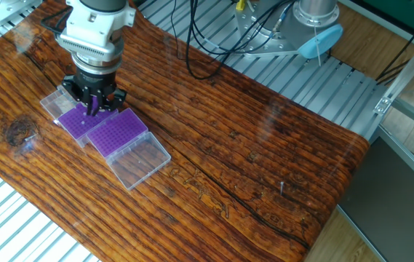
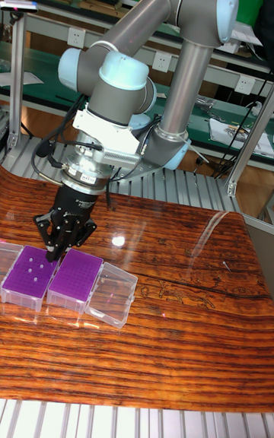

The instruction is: Transfer all small pipette tips from one holder to another

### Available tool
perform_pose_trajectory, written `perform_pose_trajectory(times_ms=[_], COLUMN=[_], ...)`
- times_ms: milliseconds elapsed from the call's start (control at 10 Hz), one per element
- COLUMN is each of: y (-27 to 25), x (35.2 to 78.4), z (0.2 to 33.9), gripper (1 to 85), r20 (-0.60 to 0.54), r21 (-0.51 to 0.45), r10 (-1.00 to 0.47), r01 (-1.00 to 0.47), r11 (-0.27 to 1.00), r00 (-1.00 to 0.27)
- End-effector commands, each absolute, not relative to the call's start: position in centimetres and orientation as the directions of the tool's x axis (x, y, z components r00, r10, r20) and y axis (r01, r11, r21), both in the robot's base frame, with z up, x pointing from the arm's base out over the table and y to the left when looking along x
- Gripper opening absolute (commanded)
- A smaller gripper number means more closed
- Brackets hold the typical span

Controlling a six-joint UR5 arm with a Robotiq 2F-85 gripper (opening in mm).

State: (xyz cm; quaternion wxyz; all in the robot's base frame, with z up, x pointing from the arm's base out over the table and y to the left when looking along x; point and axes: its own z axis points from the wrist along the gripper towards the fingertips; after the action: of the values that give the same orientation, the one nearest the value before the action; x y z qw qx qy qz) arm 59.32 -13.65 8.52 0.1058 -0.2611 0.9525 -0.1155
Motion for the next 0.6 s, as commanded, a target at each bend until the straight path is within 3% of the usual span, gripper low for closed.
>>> perform_pose_trajectory(times_ms=[0, 500], y=[-14.4, -14.5], x=[59.7, 60.1], z=[8.3, 6.8], gripper=[1.3, 1.3], r20=[-0.156, -0.188], r21=[-0.275, -0.273], r10=[-0.528, -0.522], r01=[-0.476, -0.466], r11=[0.835, 0.841], r00=[-0.835, -0.832])
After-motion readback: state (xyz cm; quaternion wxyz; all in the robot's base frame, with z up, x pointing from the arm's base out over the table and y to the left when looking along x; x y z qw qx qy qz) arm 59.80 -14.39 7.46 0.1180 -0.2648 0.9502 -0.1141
